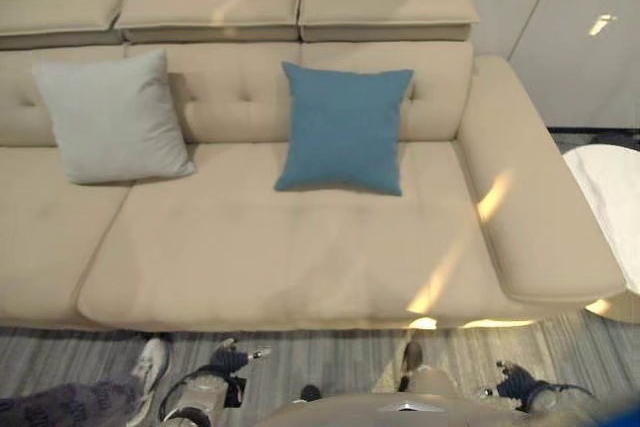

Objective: Pick up all the scattered cushions and arrange them neatly on the sofa.

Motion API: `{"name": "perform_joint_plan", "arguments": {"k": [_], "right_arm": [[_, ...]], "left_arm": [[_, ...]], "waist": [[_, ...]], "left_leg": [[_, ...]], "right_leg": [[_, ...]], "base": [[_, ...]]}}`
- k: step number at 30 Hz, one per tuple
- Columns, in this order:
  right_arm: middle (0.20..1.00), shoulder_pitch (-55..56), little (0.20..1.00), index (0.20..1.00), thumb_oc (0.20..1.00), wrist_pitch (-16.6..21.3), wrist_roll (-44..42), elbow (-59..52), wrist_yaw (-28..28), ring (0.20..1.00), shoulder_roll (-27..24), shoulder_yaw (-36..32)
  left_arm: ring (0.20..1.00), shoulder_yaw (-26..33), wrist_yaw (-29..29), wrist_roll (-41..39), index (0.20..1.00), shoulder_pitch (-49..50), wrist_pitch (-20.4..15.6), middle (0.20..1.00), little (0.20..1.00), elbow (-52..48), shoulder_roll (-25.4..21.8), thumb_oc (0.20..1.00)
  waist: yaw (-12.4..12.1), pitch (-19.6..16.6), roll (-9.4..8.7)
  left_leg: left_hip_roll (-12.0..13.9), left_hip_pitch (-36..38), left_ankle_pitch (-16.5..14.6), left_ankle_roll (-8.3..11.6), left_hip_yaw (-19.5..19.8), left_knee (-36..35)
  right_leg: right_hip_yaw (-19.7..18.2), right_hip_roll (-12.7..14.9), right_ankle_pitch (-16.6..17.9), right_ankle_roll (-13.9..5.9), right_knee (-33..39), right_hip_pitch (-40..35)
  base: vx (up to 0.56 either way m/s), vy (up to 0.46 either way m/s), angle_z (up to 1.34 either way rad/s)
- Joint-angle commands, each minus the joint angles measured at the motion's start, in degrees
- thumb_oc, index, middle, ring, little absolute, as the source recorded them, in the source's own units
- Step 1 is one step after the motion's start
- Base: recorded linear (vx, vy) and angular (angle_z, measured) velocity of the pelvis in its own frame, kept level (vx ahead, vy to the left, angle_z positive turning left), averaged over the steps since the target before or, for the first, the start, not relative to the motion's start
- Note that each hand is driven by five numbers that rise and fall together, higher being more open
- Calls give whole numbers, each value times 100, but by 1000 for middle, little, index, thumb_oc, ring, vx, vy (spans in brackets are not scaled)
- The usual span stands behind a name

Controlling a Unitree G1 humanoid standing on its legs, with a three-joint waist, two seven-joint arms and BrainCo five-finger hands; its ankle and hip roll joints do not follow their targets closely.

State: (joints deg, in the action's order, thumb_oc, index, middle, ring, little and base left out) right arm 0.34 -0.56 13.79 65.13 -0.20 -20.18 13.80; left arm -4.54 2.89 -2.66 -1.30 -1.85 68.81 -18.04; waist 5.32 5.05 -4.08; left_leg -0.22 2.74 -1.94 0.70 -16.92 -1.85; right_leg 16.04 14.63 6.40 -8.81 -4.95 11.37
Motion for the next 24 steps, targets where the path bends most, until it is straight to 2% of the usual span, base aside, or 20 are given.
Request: {"name": "perform_joint_plan", "arguments": {"k": [1,2,3,4,5,7,9,12,19,24], "right_arm": [[1000,-159,1000,1000,1000,-82,130,173,-1,1000,38,208],[1000,-160,1000,1000,1000,-77,151,248,-11,1000,59,263],[1000,-160,1000,1000,1000,-64,162,260,-22,1000,68,288],[1000,-161,1000,1000,1000,-64,162,260,-22,1000,70,287],[1000,-158,1000,1000,1000,-32,170,278,-13,1000,86,347],[1000,-175,1000,1000,1000,-47,187,266,-16,1000,103,358],[1000,-148,1000,1000,1000,-29,187,198,-37,1000,112,382],[1000,-148,1000,1000,1000,-18,160,199,-37,1000,125,432],[1000,-168,1000,1000,1000,-32,174,388,-103,1000,173,480],[1000,-79,1000,1000,1000,-27,121,484,-144,1000,219,444]], "left_arm": [[1000,220,103,205,1000,10,-22,1000,1000,-17,-291,1000],[1000,236,97,210,1000,54,-10,1000,1000,27,-309,1000],[1000,222,100,210,1000,86,-2,1000,1000,46,-304,1000],[1000,222,100,210,1000,84,-2,1000,1000,46,-306,1000],[1000,215,90,215,1000,129,-14,1000,1000,85,-317,1000],[1000,216,78,191,1000,164,-16,1000,1000,81,-292,1000],[1000,221,55,178,1000,213,-33,1000,1000,79,-246,1000],[1000,189,20,191,1000,239,-48,1000,1000,84,-174,1000],[1000,15,35,345,1000,162,-15,1000,1000,204,19,1000],[1000,-109,37,491,1000,90,17,1000,1000,291,74,1000]], "waist": [[-166,239,-81],[-284,201,-25],[-319,166,6],[-318,153,0],[-405,61,4],[-461,2,-27],[-490,-188,-111],[-480,-307,-137],[-498,-381,-103],[-567,-402,-67]], "left_leg": [[72,-66,-492,18,552,366],[75,-134,-357,-58,483,287],[91,-157,-304,-81,466,256],[85,-176,-292,-82,465,254],[114,-203,-216,-80,441,216],[124,-219,-178,-49,392,187],[153,-210,-119,44,317,116],[213,-167,-54,125,277,45],[353,-35,142,258,278,-191],[406,42,195,297,336,-299]], "right_leg": [[-449,-142,347,-316,303,23],[-422,-225,26,-195,-157,-158],[-435,-291,-139,-139,-424,-212],[-437,-286,-130,-138,-420,-195],[-511,-436,-375,-132,-673,-446],[-422,-411,-341,-121,-597,-531],[-295,-482,-481,-101,-35,-870],[-290,-587,-430,-118,363,-1012],[-84,-706,-371,-112,849,-1294],[66,-732,-369,-112,940,-1399]], "base": [[-280,102,-22],[-240,100,-32],[-175,71,-41],[-101,-1,-32],[-68,-20,-29],[-53,-54,-27],[-2,-137,-27],[13,-130,14],[-16,-63,3],[7,-15,15]]}}
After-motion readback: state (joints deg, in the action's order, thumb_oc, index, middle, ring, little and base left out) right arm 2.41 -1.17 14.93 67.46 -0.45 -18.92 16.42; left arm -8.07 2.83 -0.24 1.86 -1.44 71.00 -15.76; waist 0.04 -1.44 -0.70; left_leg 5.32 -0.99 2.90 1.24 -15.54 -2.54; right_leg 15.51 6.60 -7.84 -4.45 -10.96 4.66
